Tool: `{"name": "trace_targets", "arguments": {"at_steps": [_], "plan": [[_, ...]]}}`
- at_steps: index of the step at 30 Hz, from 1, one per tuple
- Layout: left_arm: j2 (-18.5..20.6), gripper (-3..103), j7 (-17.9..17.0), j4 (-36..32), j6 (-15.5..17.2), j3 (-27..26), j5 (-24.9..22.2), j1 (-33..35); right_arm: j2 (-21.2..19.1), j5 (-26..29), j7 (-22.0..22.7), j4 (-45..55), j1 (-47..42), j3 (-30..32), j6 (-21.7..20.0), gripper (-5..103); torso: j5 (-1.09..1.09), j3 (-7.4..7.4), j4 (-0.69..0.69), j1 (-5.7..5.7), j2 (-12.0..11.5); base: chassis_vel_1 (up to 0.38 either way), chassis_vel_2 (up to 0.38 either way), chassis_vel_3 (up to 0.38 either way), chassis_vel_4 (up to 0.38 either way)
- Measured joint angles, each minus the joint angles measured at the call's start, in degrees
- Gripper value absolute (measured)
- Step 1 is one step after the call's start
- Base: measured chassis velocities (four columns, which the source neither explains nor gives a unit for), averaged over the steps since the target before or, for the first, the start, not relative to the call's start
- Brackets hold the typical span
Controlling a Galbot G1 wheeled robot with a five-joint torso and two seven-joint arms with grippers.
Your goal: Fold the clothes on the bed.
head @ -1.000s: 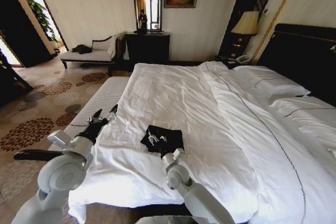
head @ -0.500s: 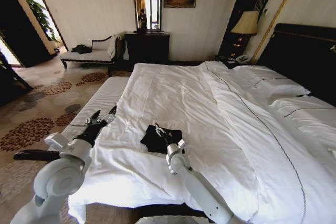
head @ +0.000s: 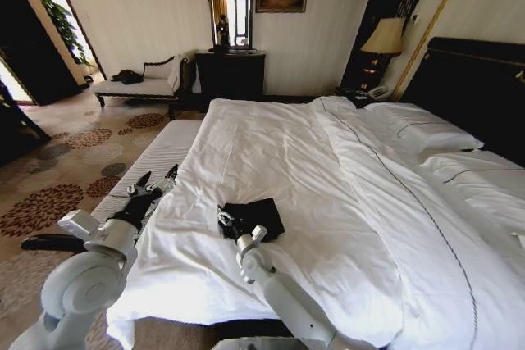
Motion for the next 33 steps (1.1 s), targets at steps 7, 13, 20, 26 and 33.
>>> {"name": "trace_targets", "arguments": {"at_steps": [7,13,20,26,33], "plan": [[0.10,100,0.00,0.40,-0.15,-0.01,0.00,-0.12,-0.19,-2.76,-0.87,0.60,0.67,0.47,1.15,100,0.01,0.00,0.01,0.00,0.00,0.000,0.000,0.000,0.000],[0.11,100,-0.01,1.15,-0.24,0.69,0.05,-0.73,-3.58,-1.16,-1.08,0.56,2.64,7.16,1.60,100,0.03,0.01,-0.01,0.00,0.00,0.000,0.000,0.000,0.000],[-0.08,100,0.01,1.68,-0.24,1.62,0.22,-1.47,-6.49,0.51,-1.38,4.82,1.51,10.25,1.89,100,0.02,0.00,-0.01,0.00,0.00,0.000,0.000,0.000,0.000],[-0.23,100,0.09,1.74,-0.19,1.83,0.60,-1.36,-6.98,0.20,-2.24,5.82,0.09,11.38,2.67,100,0.01,0.00,-0.01,0.00,0.00,0.000,0.000,0.000,0.000],[-0.45,100,0.10,0.73,-0.16,1.08,0.75,-0.20,-6.51,3.84,-0.63,0.52,1.77,13.36,1.17,100,0.02,0.00,0.00,0.00,0.00,0.000,0.000,0.000,0.000]]}}
